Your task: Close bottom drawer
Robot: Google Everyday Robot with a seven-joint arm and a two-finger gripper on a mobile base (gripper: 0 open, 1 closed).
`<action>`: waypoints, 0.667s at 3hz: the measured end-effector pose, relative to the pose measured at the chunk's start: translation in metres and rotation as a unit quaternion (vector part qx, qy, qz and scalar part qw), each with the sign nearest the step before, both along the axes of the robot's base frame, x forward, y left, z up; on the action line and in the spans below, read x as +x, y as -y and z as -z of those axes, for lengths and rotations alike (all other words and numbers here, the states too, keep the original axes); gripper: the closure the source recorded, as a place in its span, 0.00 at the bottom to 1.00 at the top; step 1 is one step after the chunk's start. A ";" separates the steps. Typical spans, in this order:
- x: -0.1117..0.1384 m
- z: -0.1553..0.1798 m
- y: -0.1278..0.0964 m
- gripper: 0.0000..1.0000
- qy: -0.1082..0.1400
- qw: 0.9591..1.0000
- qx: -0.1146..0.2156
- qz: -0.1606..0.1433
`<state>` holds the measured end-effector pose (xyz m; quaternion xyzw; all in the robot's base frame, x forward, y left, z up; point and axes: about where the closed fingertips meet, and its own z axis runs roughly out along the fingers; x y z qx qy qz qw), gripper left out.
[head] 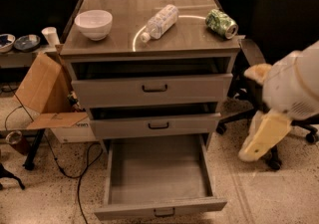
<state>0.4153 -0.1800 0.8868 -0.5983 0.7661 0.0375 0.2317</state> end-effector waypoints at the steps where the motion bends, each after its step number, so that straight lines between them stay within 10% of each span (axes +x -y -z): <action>1: -0.012 0.075 -0.033 0.00 -0.015 0.999 0.050 -0.013; 2: -0.029 0.161 -0.075 0.00 -0.049 0.995 0.085 -0.031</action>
Offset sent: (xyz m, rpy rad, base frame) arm -0.0271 0.1257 -0.3071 0.2659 0.0933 0.0256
